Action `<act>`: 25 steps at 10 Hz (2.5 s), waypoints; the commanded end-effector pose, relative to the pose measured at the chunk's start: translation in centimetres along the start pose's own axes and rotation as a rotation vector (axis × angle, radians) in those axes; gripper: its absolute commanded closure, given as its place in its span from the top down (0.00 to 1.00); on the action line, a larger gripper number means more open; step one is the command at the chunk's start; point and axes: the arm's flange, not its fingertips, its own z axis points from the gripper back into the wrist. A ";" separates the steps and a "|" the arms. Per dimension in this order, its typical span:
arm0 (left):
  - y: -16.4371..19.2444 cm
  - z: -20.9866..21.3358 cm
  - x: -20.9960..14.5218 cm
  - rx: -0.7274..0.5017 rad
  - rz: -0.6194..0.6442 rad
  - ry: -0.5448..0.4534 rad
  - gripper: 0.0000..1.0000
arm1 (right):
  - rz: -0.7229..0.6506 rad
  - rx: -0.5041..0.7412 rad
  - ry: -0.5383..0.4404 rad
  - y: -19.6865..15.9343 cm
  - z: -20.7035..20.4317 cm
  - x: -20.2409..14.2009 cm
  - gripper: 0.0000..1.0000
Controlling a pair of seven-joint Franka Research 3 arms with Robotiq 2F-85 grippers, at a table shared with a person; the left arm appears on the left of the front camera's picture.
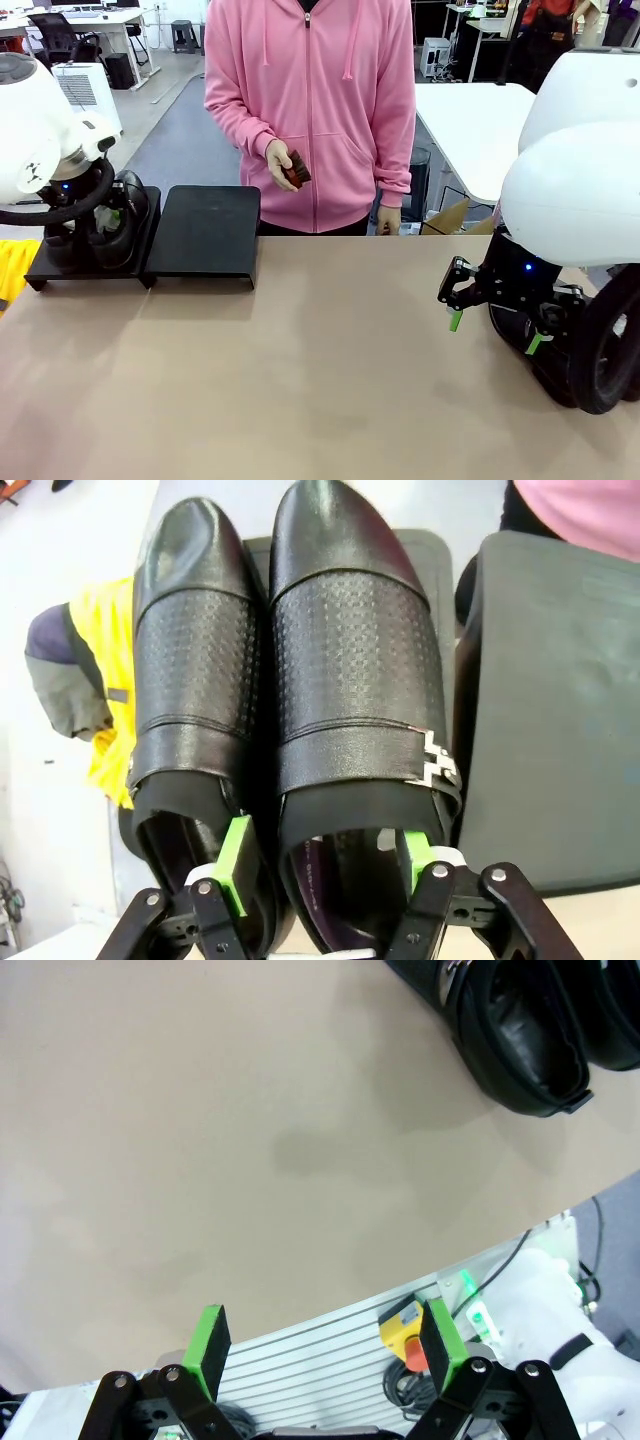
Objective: Organize the shoes by placing them on the stand.
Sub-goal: Pick up one Shoe and place it in the middle of the table.
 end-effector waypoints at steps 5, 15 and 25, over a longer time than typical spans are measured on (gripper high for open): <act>-3.8 10.6 -2.8 0.128 -0.096 -0.271 0.71 | 0.001 0.012 -0.004 0.2 0.2 0.2 1.00; -17.2 7.0 -9.0 -0.610 -0.608 0.397 0.71 | 0.001 0.012 -0.004 0.2 0.2 0.2 1.00; -17.5 6.7 -9.9 -0.591 -0.621 0.407 0.71 | 0.509 -0.094 -0.046 -7.3 1.6 7.2 1.00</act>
